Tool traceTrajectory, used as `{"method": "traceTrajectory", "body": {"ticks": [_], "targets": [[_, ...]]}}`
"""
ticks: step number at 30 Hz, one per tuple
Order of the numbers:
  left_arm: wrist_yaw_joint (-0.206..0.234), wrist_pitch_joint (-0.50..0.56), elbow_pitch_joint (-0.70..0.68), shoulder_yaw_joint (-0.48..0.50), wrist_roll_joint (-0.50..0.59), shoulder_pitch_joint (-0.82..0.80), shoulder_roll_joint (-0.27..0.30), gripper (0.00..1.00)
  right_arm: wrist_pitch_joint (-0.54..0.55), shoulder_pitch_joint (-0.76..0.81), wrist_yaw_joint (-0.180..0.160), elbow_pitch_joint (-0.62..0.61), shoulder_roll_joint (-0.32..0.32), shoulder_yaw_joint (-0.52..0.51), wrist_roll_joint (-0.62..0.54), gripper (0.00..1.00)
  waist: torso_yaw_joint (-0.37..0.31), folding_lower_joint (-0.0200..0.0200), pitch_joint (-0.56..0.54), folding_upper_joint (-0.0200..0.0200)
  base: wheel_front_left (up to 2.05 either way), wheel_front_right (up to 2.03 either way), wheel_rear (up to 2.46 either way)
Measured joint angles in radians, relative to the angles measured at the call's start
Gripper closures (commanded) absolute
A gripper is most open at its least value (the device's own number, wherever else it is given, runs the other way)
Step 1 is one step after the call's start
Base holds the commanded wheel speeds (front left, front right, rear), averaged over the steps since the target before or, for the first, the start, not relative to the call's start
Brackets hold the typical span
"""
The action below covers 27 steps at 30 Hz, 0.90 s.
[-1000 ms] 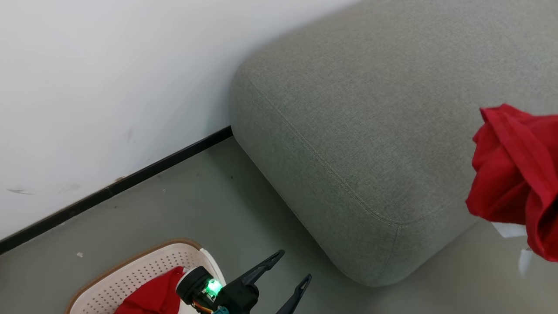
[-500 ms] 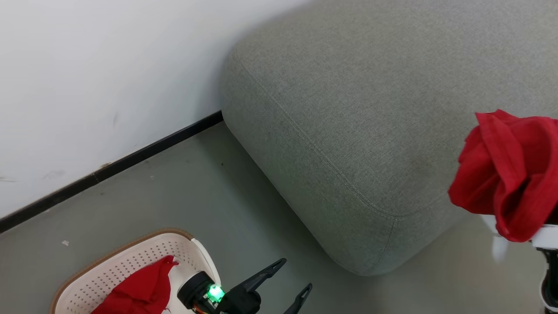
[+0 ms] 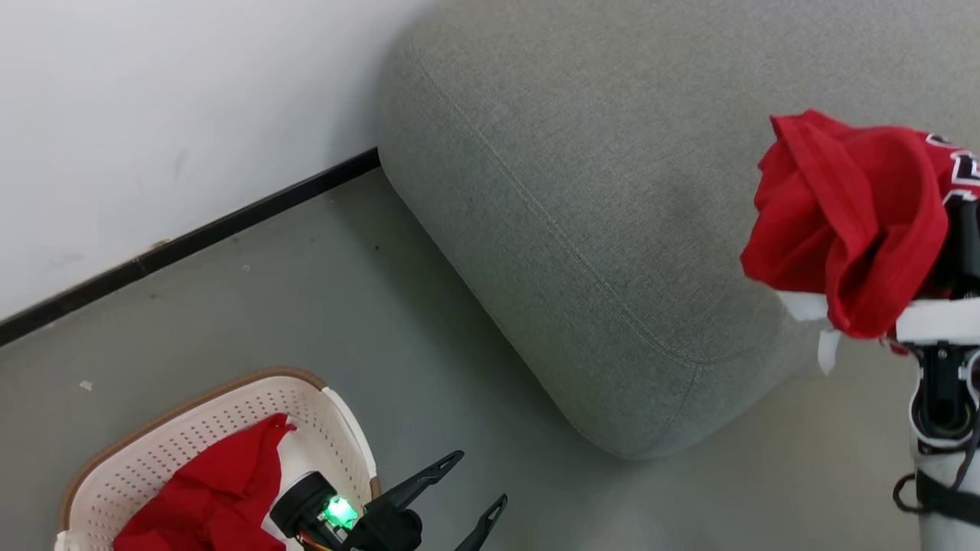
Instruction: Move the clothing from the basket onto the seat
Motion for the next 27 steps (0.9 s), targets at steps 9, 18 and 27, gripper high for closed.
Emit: {"method": "traceTrajectory", "body": {"ticks": [9, 18, 27], "targets": [[0.0, 0.0, -0.027, 0.013, 0.018, 0.0, 0.035, 0.0, 0.02, -0.193, 0.0, 0.131, -0.042, 0.0, 0.052, 1.0, 0.0, 0.0, 0.064, 0.0, 0.0, 0.0, 0.0], [0.0, 0.0, -0.063, 0.013, 0.028, 0.018, 0.071, 0.0, 0.034, -0.379, 0.0, 0.248, -0.105, 0.016, 0.079, 1.0, 0.008, 0.0, 0.139, 0.0, 0.0, 0.0, 0.0], [0.008, 0.0, -0.138, 0.054, 0.037, 0.018, 0.098, 0.0, 0.042, -0.547, 0.0, 0.371, -0.134, -0.004, 0.101, 1.0, 0.024, 0.0, 0.209, 0.0, 0.0, 0.0, 0.0]]}}
